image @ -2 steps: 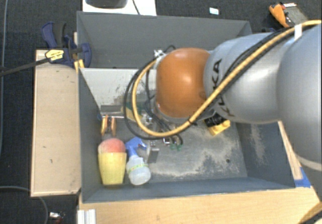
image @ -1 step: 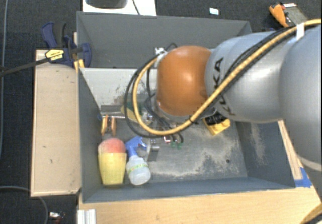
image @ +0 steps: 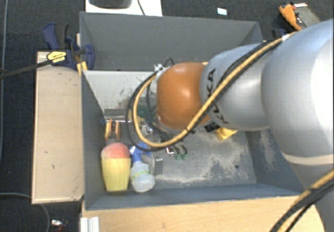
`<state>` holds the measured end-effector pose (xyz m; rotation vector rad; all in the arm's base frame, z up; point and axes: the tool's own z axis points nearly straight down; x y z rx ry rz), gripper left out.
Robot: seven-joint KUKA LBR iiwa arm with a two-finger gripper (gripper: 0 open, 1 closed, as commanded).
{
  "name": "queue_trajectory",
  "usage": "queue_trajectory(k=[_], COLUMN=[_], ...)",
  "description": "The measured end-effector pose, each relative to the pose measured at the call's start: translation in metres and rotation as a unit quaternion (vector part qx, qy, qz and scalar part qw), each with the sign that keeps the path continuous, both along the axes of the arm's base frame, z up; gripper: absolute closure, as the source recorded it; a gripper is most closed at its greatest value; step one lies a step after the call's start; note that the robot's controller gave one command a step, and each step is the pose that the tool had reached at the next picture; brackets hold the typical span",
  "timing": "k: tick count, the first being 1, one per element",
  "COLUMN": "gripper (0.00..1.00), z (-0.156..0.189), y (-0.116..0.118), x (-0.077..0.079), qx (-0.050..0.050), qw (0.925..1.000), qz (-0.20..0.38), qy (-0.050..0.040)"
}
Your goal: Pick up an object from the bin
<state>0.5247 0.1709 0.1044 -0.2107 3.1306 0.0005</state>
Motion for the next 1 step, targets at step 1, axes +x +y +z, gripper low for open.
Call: queue_trajectory(k=[1], gripper=[0.0], z=[0.0137], y=[-0.0041], x=[0.0004], qx=[0.001], qw=[1.0], qz=[0.008], qy=[-0.0005])
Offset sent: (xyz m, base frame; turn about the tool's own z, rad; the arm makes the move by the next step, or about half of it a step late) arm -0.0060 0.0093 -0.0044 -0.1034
